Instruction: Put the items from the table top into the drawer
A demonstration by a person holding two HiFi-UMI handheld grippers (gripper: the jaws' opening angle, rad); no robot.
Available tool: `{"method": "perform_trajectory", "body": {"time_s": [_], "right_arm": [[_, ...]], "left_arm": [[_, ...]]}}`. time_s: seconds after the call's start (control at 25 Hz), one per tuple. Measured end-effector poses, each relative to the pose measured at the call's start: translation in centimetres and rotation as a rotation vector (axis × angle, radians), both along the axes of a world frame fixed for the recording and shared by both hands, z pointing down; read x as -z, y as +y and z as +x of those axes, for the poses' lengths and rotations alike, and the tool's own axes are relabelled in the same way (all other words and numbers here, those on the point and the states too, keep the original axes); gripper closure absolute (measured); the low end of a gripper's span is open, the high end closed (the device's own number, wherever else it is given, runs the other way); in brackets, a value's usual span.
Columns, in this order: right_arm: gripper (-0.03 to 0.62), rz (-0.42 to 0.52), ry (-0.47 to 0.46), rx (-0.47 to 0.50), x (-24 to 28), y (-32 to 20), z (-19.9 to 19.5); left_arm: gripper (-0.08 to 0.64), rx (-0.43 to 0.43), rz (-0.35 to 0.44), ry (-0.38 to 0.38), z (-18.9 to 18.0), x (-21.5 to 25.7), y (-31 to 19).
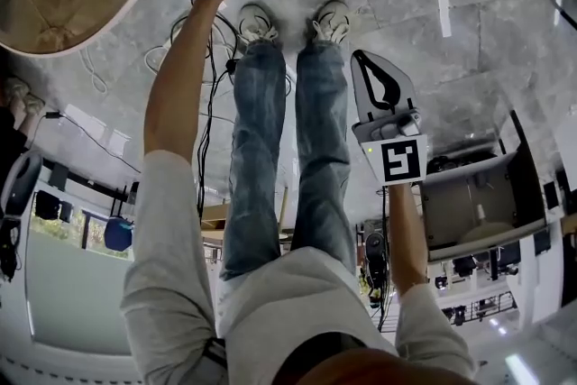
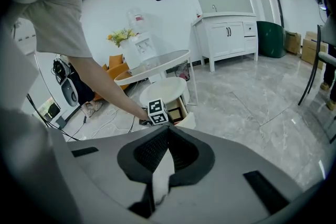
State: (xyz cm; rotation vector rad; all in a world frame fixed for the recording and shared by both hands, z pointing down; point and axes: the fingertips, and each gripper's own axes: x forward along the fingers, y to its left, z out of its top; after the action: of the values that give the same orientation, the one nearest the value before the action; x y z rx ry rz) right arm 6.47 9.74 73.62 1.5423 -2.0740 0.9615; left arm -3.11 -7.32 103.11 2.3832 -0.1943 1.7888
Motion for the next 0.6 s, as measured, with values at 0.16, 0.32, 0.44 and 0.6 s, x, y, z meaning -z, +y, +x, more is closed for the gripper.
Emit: {"method": "perform_trajectory", "body": {"time_s": [0.16,0.32,0.44,0.6], "right_arm": [[0.569,0.002,0.007,-0.005,0.06,-0.32,0.21],[0.569,0.006,0.009,-0.004,0.4,-0.6,0.03],[0.569,0.004,0.011,-0.011,0.46,-0.55,0.11],[0.569,0.012,0.02,-0.014,0.62,-0.58,-0.07]], "left_arm": [[0.502,0.003,0.004,0.005,0.36,-0.39,0.07],[0.502,-0.018,-0.001,-0.004,0.28,-0.72,0.56],[0.46,-0.033,0.007,-0.001,0.4,-0.59,0.45],[0.457,-0.042,0.006,0.009,0.51,0.02,0.54]]}}
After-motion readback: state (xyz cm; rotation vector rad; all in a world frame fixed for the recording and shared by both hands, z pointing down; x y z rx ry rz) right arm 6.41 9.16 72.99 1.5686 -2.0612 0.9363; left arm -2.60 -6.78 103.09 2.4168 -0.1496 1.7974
